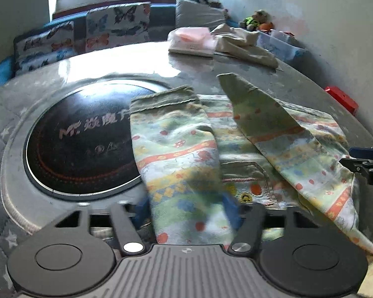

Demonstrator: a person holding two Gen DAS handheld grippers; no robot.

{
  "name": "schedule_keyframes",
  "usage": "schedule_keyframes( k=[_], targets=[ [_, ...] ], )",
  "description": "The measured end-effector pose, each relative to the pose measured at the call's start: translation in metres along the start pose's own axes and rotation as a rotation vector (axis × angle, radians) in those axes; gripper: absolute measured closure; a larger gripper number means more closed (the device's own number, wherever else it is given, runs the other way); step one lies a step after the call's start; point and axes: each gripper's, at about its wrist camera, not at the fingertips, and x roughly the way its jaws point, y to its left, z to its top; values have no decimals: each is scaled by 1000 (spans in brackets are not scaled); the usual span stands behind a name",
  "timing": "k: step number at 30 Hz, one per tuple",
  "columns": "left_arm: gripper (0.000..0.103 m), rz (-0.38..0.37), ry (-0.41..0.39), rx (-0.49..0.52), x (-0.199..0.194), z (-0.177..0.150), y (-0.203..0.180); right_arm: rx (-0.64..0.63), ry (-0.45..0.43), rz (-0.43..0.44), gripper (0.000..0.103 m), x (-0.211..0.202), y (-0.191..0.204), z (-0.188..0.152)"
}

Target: Fold clothes

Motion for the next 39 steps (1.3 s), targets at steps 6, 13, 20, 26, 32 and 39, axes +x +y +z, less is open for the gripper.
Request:
schedule_keyframes(
  k=[6, 13, 20, 26, 32, 39],
  targets=[
    [83, 16, -17, -5, -5, -1, 3, -16, -24, 12, 44, 10, 8, 2],
    [85, 96, -39, -45, -11, -4, 22, -69, -53, 75, 44, 35, 38, 21],
    [85, 199, -53, -150, -23, -12, 70, -150, -65, 147, 44, 73, 85, 54],
    [86, 271, -64, -235, -36, -24, 104, -229, -39, 228, 44, 100, 129, 82],
    [82, 273, -62, -262, -46, -32, 116, -287, -12, 253, 47, 104, 150, 95],
    [79, 261, -69, -268, -49, -34, 116, -322, -85, 318, 48, 75, 167, 131]
  ],
)
